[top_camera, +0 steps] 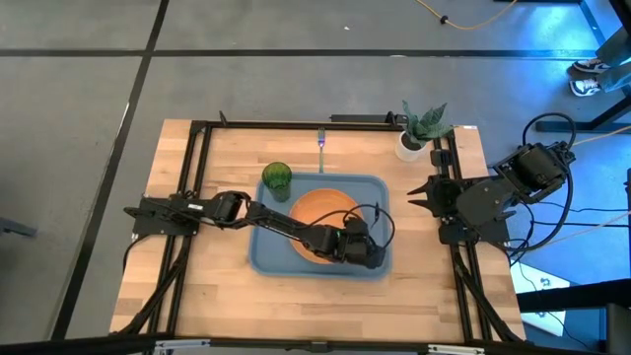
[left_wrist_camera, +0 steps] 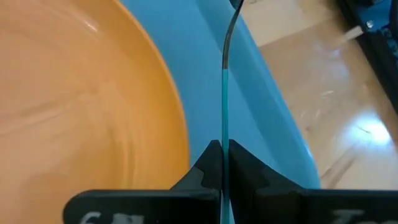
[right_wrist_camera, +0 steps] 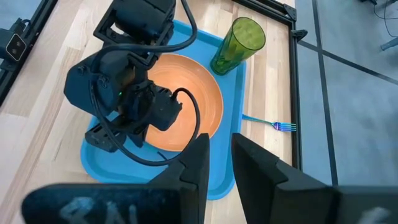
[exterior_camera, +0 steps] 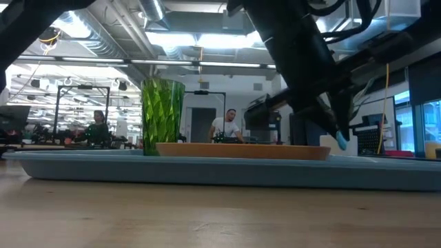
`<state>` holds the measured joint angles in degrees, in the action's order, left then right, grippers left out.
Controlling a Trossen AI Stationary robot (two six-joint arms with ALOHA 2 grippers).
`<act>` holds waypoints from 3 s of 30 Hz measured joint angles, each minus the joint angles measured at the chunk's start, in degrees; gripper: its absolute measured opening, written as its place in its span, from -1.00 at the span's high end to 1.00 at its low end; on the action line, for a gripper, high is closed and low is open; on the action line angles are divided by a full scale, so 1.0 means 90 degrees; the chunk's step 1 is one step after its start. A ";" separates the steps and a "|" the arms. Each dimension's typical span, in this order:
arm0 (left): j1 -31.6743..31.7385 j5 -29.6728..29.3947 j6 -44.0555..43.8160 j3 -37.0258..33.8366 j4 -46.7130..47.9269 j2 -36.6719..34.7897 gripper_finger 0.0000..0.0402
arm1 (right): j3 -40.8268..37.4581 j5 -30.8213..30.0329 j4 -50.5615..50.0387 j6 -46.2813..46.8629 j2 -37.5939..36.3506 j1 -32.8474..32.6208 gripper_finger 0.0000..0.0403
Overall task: Pick and place plate/cup/fork/spoon on tray
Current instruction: Put the blue spoon on the blue tray to the right of the orange plate
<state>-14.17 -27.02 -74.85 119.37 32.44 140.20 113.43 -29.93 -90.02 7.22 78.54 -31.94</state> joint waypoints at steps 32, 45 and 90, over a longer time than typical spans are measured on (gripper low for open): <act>0.0115 0.0303 -0.0529 0.0000 0.0372 -0.0002 1.00 | 0.0000 0.0002 0.0000 -0.0024 0.0000 0.0000 0.64; 0.0141 0.0640 -0.0560 0.0005 0.0445 0.0268 1.00 | 0.0000 0.0002 0.0000 -0.0027 0.0002 0.0000 0.64; 0.0261 0.1258 0.0047 -0.0005 0.0146 0.0265 0.74 | 0.0000 0.0019 0.0000 -0.0024 0.0000 0.0000 0.64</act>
<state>-11.83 -15.70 -74.43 119.33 33.76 142.58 113.43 -29.76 -90.02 7.01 78.54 -31.94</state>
